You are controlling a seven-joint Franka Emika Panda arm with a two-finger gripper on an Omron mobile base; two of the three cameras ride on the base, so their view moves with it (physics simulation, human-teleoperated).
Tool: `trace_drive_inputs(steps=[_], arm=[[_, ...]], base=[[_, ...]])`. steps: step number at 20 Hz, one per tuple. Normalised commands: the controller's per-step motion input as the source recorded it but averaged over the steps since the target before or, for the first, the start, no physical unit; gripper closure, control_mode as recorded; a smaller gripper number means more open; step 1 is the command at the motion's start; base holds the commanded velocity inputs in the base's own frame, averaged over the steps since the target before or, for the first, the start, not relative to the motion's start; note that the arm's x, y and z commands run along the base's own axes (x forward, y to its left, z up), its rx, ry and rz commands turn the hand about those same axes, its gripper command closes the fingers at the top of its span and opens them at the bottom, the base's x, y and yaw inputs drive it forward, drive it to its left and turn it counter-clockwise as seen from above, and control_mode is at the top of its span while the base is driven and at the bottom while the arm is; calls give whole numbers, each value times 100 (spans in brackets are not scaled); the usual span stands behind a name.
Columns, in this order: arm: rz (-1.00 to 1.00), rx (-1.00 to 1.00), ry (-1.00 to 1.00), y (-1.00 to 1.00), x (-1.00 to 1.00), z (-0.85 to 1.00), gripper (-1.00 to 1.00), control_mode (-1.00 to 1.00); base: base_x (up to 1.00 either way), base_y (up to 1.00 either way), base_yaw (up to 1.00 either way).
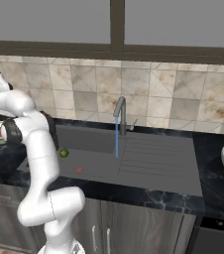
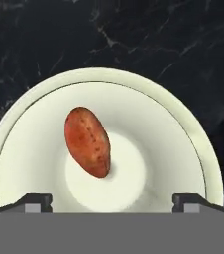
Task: Pick the avocados from the sink and place them in one bowl. Place the sweet potato in the other bowl. Then turn off the sink faucet.
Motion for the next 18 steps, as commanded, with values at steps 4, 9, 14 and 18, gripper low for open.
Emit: trace_drive_inputs(steps=[4, 9, 14, 18], arm=[[-8, 1, -30, -100, -73, -6, -100, -100], [-8, 10, -30, -100, -61, -10, -100, -100], [-5, 25, -15, -100, -40, 0, -100, -100], [-3, 37, 1, -100, -21, 8, -100, -100]], base=[[0, 0, 0], [0, 0, 0], [0, 0, 0], [0, 0, 0]])
